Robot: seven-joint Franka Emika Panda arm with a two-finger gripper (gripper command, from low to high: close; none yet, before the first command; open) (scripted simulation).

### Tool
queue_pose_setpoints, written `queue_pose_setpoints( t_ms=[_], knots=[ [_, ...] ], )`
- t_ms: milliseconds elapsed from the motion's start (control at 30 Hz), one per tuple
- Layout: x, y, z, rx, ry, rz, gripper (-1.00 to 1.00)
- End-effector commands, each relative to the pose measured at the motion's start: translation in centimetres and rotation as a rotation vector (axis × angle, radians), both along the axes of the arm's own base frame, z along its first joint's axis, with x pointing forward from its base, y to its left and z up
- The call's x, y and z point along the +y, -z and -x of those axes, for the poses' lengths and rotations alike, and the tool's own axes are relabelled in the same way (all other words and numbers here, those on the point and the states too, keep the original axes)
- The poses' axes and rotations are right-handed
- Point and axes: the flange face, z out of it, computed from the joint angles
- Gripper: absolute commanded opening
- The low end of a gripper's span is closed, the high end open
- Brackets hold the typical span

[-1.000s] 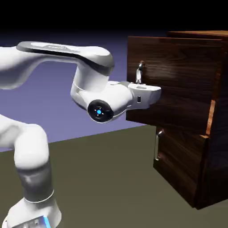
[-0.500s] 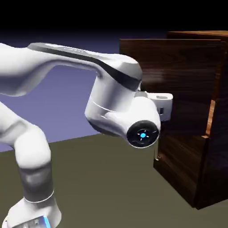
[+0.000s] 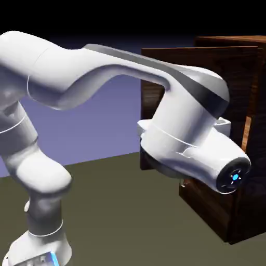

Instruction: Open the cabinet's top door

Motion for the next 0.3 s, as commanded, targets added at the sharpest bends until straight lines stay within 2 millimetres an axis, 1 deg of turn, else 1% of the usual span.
queue_pose_setpoints(
  t_ms=[0, 200, 233, 267],
  knots=[
    [-0.3, 0.0, -0.1, 0.001, -0.008, 0.0, -1.0],
    [-1.9, 0.0, -0.9, 0.0, -0.069, 0.0, -1.0],
    [-1.9, 0.0, -0.9, 0.0, -0.069, 0.0, 1.0],
    [-1.9, 0.0, -0.9, 0.0, -0.069, 0.0, 1.0]
  ],
)
